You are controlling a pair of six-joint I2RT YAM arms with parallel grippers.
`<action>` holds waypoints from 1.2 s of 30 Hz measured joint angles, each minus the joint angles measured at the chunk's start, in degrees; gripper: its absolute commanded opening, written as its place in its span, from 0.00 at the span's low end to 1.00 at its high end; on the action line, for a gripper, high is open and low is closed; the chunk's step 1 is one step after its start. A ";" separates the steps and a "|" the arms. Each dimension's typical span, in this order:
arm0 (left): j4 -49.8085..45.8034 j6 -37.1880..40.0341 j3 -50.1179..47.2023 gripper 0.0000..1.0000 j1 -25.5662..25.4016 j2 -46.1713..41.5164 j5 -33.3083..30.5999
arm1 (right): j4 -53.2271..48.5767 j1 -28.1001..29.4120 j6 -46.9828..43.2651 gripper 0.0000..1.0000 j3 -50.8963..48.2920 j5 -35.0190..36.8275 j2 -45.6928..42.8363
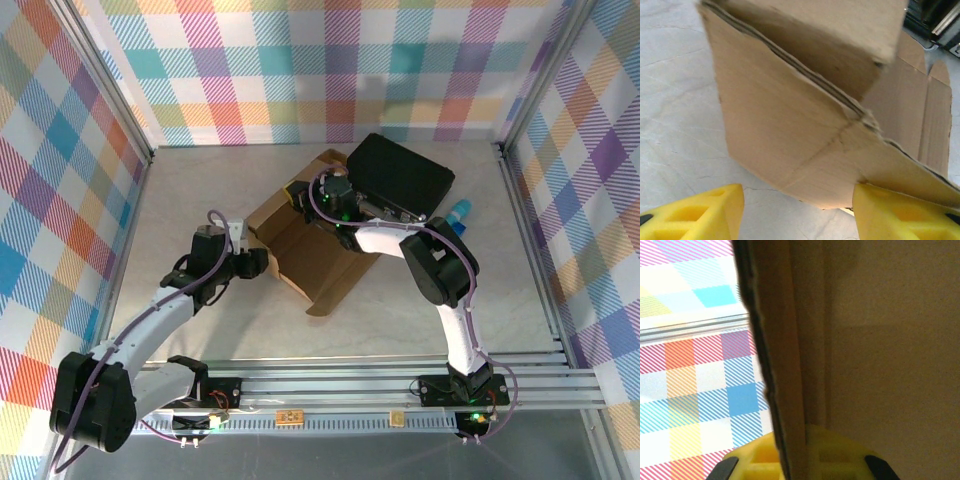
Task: Fold the paper box
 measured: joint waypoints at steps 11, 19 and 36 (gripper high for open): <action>0.92 1.86 0.07 0.69 -2.32 4.79 -4.28 | -1.84 -0.02 -0.02 0.00 1.01 -1.25 0.61; 3.96 2.29 0.92 0.71 -2.47 7.28 -5.55 | -3.19 -0.37 0.09 0.00 2.01 -1.46 0.63; 7.91 -1.14 2.08 0.75 -2.47 9.20 -5.20 | -7.87 -0.76 1.40 0.00 5.73 -1.70 1.44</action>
